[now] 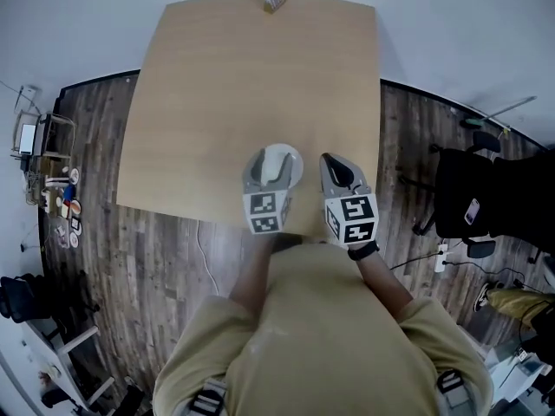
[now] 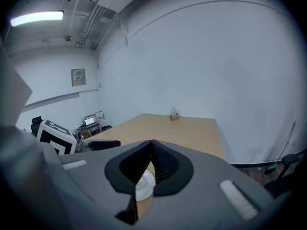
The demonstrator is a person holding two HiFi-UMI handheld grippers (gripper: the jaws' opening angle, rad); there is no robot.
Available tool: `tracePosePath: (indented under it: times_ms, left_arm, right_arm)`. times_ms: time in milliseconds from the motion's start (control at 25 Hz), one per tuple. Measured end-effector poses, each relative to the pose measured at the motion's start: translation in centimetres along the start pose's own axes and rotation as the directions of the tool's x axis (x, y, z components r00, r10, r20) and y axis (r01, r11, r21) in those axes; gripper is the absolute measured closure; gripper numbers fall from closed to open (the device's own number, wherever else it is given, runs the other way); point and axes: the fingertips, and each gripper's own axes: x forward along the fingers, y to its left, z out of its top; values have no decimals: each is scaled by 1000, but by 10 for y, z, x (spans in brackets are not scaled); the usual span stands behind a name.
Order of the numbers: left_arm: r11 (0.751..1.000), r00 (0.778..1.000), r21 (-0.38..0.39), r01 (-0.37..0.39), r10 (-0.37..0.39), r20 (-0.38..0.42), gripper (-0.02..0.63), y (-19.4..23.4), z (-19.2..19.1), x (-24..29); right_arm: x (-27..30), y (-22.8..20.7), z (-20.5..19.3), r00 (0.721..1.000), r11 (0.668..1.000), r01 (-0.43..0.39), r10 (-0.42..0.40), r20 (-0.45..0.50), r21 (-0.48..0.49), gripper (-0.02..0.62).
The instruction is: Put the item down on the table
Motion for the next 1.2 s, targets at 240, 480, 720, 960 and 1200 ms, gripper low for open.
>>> tracePosePath:
  times_ms: [240, 480, 720, 960, 1200]
  left_arm:
    - [1000, 991, 10, -19, 18, 130, 429, -24, 80, -58]
    - [996, 952, 72, -47, 23, 306, 539, -55, 134, -109]
    - [996, 923, 70, -63, 31, 383, 592, -78, 151, -146]
    - [994, 912, 64, -83, 50, 406, 604, -100, 154, -179]
    - [993, 915, 51, -109, 80, 395, 604, -125, 135, -212]
  right_arm:
    - [-50, 6, 62, 982, 999, -3, 12, 190, -43, 589]
    - [-92, 12, 95, 950, 997, -28, 51, 307, -78, 589]
    - [-122, 24, 95, 933, 992, -51, 87, 348, -112, 589]
    - [-151, 26, 87, 927, 992, -59, 97, 363, -113, 589]
    - [-185, 34, 66, 924, 990, -83, 121, 364, -116, 589]
